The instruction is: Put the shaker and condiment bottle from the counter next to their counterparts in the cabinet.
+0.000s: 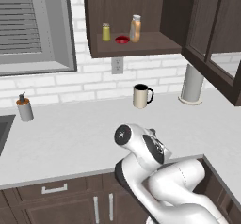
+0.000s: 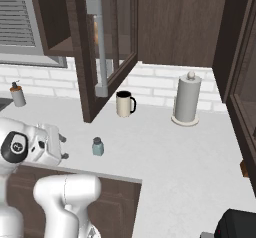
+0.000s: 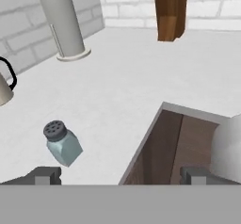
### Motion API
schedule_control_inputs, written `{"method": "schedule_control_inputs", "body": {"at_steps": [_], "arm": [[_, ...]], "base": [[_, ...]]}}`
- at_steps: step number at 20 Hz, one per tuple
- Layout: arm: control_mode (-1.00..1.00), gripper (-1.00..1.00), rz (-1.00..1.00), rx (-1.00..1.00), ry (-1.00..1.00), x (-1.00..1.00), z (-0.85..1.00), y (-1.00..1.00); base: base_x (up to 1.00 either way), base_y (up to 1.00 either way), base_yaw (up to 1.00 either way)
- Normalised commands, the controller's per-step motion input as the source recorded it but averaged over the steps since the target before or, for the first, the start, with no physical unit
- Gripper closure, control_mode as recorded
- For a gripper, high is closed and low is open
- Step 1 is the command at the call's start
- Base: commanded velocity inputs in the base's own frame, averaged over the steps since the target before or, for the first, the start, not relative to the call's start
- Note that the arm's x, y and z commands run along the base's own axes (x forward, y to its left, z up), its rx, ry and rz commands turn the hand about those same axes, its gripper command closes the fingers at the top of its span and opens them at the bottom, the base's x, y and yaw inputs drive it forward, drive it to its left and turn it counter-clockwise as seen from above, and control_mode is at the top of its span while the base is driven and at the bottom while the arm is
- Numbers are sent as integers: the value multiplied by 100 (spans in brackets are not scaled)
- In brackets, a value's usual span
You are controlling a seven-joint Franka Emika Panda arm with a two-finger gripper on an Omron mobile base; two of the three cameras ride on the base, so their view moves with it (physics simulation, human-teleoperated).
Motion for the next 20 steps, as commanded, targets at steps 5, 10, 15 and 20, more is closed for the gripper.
{"method": "schedule_control_inputs", "body": {"at_steps": [5, 10, 15, 20], "arm": [[-100, -100, 0, 0, -3, 26, -26, -24], [-100, -100, 0, 0, -2, 23, -17, -17], [-100, -100, 0, 0, 0, 30, -1, 0], [-100, -100, 0, 0, 0, 12, -4, 0]], "base": [[0, 0, 0], [0, 0, 0], [0, 0, 0], [0, 0, 0]]}}
